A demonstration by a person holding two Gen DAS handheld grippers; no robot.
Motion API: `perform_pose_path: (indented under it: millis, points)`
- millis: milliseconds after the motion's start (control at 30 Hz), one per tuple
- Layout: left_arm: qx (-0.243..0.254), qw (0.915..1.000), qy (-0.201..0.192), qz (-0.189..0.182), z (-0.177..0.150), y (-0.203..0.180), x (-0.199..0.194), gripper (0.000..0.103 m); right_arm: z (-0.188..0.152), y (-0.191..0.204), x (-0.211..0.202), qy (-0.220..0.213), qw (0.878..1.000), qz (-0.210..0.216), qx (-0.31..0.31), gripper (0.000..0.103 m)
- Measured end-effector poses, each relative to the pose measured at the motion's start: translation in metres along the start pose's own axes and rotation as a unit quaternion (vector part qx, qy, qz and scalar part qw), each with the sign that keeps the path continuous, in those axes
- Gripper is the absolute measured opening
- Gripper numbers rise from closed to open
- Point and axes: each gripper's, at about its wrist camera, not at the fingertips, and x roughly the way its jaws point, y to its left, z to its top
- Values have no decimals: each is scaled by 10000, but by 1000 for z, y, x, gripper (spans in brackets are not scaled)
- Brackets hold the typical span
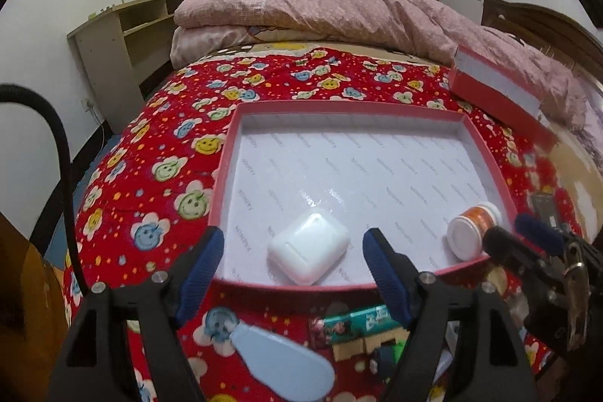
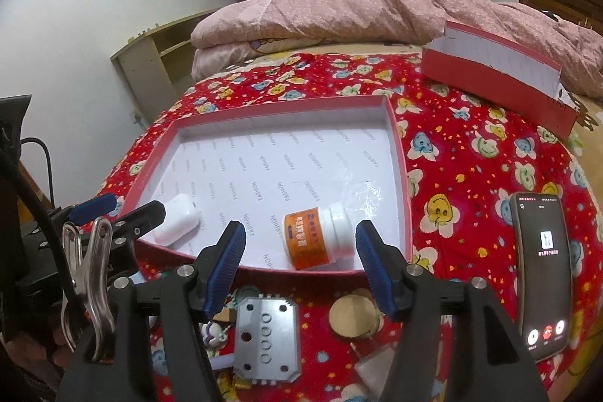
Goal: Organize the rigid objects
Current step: 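Carry the case into the red tray and lower it while the right gripper lowers the bottle into the tray, then open both grippers to release the case and bottle, then withdraw from the tray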
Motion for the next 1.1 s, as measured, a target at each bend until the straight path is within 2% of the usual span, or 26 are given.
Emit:
perform_pose_path:
  millis: [300, 500, 700, 1100]
  points:
    - [-102, 9997, 170, 122, -17, 10, -15, 80, -10, 10, -10, 90, 9999, 88, -45, 62]
    - [-250, 9991, 325, 59, -38, 19, -17, 80, -19, 16, -20, 146, 9997, 174, -72, 62]
    - [-285, 9991, 304, 26, -54, 25, -32, 80, -30, 24, -32, 176, 9995, 203, -194, 62]
    - [-312, 9984, 464, -50, -82, 28, -50, 80, -61, 30, -45, 501, 9979, 312, -271, 62]
